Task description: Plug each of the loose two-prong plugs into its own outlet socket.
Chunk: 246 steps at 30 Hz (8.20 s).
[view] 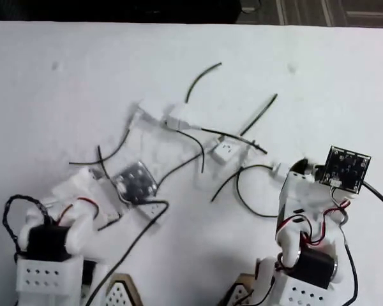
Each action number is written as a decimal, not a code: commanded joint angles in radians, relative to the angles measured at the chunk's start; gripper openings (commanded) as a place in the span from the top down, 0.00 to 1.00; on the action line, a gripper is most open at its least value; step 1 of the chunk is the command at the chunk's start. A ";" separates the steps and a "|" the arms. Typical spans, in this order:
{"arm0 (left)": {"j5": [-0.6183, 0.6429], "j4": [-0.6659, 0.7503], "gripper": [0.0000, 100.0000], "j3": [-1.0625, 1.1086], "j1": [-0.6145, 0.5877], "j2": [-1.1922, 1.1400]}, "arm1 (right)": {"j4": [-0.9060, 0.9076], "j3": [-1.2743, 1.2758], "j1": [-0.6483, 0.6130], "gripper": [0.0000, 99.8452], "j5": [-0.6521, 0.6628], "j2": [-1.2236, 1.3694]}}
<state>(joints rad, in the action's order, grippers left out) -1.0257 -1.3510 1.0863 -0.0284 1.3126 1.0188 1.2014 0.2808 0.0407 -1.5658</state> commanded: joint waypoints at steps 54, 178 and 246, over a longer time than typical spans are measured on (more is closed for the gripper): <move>0.141 0.233 0.79 0.279 0.441 -0.073 | 0.004 -0.002 -0.008 0.98 0.002 -0.010; 0.422 -0.344 0.80 -0.841 0.489 -1.339 | 0.031 0.017 -0.008 0.98 0.037 -0.004; 0.721 0.104 0.74 -0.704 0.601 -1.514 | 0.030 0.043 -0.007 0.98 0.040 -0.010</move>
<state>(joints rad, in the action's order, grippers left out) -0.3122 -1.2543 0.4219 0.5992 -0.2033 1.0464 1.2490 0.2808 0.0729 -1.5673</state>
